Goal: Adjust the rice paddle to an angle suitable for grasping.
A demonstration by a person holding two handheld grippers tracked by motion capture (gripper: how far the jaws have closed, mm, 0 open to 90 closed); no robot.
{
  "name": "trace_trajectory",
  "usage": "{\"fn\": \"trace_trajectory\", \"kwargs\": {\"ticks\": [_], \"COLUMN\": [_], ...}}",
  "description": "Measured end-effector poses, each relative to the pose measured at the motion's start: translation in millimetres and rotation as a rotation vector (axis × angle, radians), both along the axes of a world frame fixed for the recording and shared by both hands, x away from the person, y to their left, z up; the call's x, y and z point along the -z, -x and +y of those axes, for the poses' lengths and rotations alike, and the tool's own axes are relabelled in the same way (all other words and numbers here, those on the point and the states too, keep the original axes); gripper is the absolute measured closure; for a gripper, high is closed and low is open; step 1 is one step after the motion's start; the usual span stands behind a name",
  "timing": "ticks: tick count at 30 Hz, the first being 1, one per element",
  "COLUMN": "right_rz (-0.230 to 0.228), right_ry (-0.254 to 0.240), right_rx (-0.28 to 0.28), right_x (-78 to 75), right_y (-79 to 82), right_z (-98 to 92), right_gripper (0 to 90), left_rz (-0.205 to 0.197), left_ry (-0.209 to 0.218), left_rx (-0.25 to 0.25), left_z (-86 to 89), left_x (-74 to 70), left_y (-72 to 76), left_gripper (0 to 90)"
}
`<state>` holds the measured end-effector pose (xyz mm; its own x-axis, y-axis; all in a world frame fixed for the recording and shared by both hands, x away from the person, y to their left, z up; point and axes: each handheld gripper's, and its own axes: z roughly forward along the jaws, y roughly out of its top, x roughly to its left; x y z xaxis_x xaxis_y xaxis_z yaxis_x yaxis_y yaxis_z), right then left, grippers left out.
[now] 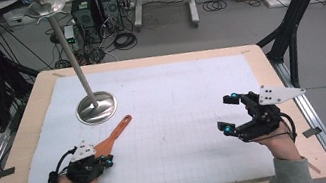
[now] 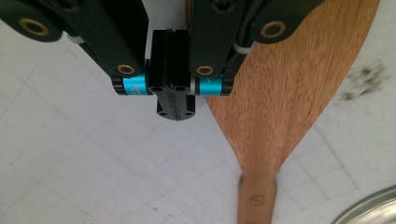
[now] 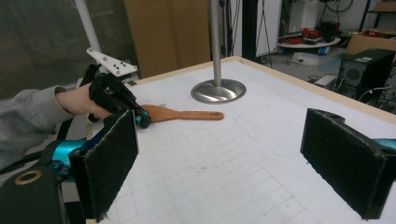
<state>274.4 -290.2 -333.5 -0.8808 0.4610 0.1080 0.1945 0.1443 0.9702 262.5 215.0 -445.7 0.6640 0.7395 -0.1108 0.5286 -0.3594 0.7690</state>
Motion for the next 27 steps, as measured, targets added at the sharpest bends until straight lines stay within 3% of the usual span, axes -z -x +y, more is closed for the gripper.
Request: {"fn": "trace_trajectory", "kwargs": {"ticks": [4,15,21,27], "right_rz": [0.003,0.002,-0.003,-0.001], "right_ry": [-0.002,0.009,0.01,0.01], "right_rx": [-0.006,-0.022,-0.025,-0.022], "right_x": [-0.3,-0.3,-0.9,-0.6], "right_y": [-1.0,-2.9,-1.7,-0.5], "right_z": [2.3,8.5,8.8,6.6], "right_gripper": [9.9,10.0,10.0,9.9], "left_rz": [-0.007,-0.011,-0.016,-0.047], "left_ry": [0.033,0.047,0.04,0.06], "left_rx": [-0.017,-0.063,-0.044,0.005], "left_z": [12.8,35.5,32.8,24.5], "left_x": [2.7,3.8,0.8,-13.9], "left_y": [0.9,-0.2,-0.7,-4.0], "left_gripper": [89.1,89.1,88.3,81.0]}}
